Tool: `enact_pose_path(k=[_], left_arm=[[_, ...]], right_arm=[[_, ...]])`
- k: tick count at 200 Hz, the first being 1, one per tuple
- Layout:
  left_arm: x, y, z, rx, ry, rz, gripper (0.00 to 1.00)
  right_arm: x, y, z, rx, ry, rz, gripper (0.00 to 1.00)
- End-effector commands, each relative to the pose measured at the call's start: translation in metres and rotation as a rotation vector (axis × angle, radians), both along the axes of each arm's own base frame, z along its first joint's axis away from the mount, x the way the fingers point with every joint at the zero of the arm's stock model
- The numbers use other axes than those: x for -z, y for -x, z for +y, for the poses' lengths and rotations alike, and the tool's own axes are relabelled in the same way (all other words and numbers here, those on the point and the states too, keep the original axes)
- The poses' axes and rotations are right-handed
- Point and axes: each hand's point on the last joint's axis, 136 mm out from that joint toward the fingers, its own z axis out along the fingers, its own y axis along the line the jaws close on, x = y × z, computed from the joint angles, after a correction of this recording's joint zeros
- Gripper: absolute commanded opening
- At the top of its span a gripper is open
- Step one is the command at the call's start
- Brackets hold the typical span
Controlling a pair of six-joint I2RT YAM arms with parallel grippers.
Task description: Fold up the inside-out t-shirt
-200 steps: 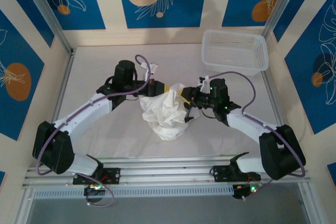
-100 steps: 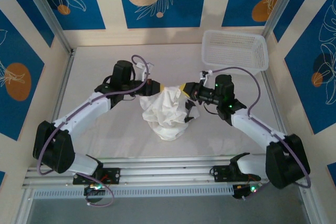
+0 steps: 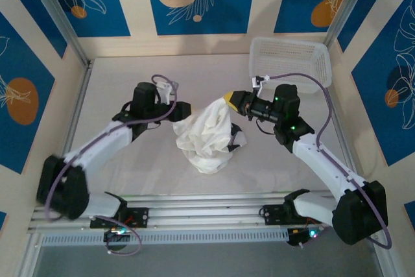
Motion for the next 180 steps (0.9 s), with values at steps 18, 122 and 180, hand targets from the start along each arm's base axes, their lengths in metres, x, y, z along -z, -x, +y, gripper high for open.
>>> enact_pose_path(k=[18,122,180], left_arm=[[-0.047,0.044,-0.015,-0.099,-0.201,-0.272,0.35],[-0.01,0.017,-0.099,-0.035,-0.061,-0.093,0.47],[-0.002,-0.01,-0.092,-0.066,-0.052,-0.071,0.0]], right_arm=[[0.003,-0.005,0.005,0.013,0.036,-0.006,0.0],[-0.003,0.005,0.014,-0.01,0.04,-0.017,0.0],[0.001,0.003,0.012,0.008,0.056,0.009,0.0]])
